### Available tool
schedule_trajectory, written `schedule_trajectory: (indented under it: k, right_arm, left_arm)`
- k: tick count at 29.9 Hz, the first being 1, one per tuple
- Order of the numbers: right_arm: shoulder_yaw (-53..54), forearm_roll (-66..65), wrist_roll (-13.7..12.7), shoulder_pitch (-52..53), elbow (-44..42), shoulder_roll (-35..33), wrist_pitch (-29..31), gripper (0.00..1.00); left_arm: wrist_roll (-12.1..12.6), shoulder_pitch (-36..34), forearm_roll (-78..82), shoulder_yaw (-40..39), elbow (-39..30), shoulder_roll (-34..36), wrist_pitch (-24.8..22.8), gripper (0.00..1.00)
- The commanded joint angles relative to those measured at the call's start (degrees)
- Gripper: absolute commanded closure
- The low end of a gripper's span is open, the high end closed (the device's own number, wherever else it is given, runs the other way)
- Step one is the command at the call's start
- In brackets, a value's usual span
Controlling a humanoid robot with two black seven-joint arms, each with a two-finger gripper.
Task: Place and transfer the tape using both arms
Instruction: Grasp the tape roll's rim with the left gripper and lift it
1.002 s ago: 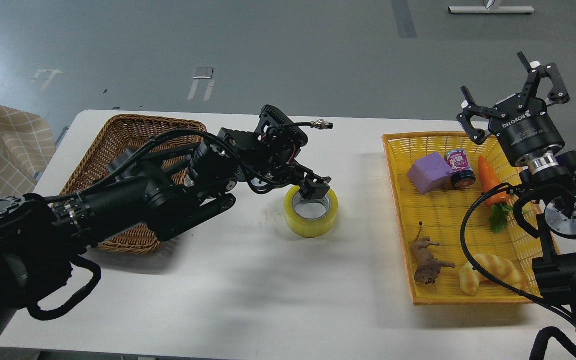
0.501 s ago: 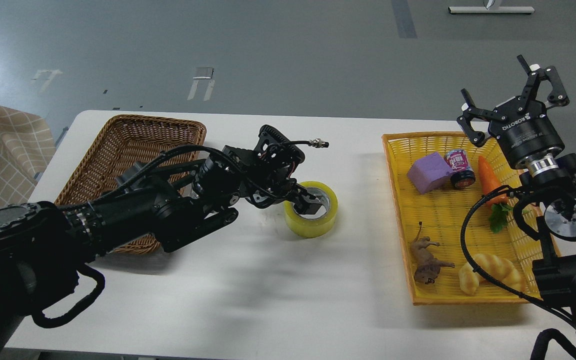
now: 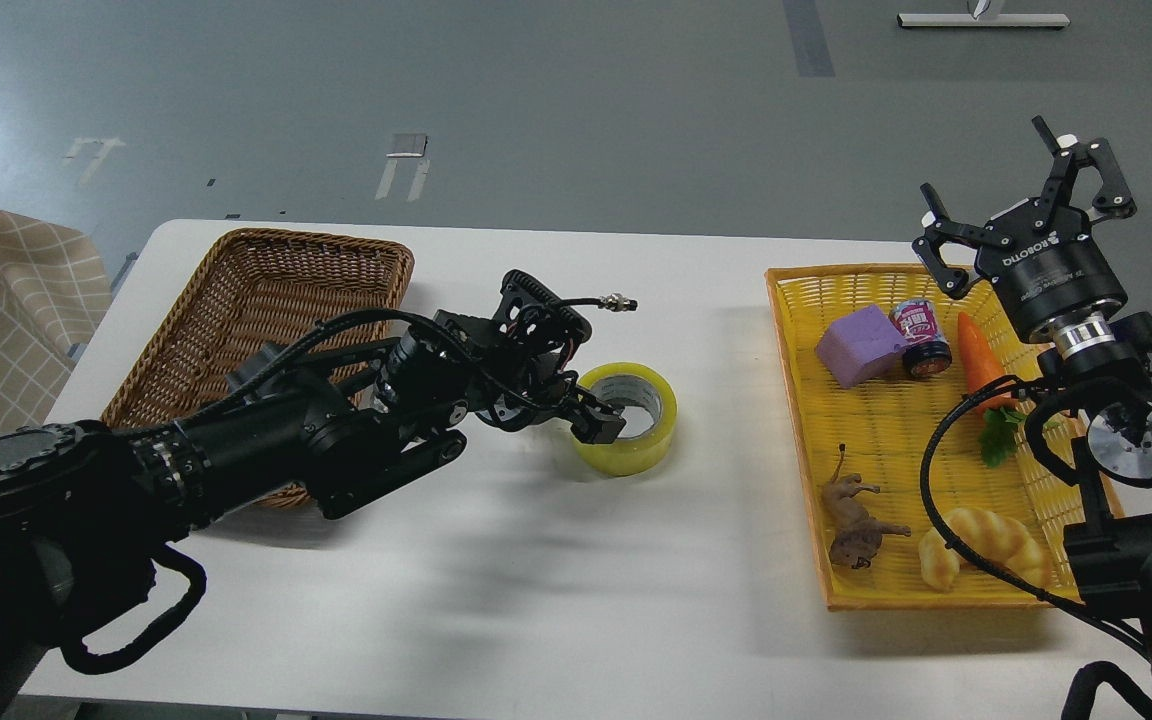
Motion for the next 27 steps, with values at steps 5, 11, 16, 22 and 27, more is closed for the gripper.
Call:
schedule_trajectory:
  k: [5, 11, 16, 22, 27]
  right_arm:
    - [0.0, 0.0, 0.1, 0.0, 0.3, 0.1, 0.0, 0.00]
    - [0.0, 0.0, 0.4, 0.0, 0.2, 0.0, 0.0, 0.00]
    - [0.0, 0.0, 0.5, -0.1, 0.3, 0.2, 0.0, 0.00]
    - [0.0, 0.0, 0.5, 0.1, 0.4, 0.1, 0.0, 0.00]
    - [0.0, 0.1, 0.5, 0.1, 0.5, 0.2, 0.0, 0.00]
  left_arm:
    - [-0.2, 0.0, -3.1, 0.0, 0.5, 0.0, 0.0, 0.82]
    - [-0.9, -0.3, -2.8, 0.1, 0.8, 0.5, 0.0, 1.00]
    - [-1.0, -1.4, -2.6, 0.1, 0.3, 0.8, 0.0, 1.00]
    - [-1.8, -5.2, -3.1, 0.0, 0.1, 1.5, 0.0, 1.00]
    - [-1.9, -8.8, -4.7, -0.1, -0.4, 4.4, 0.0, 1.00]
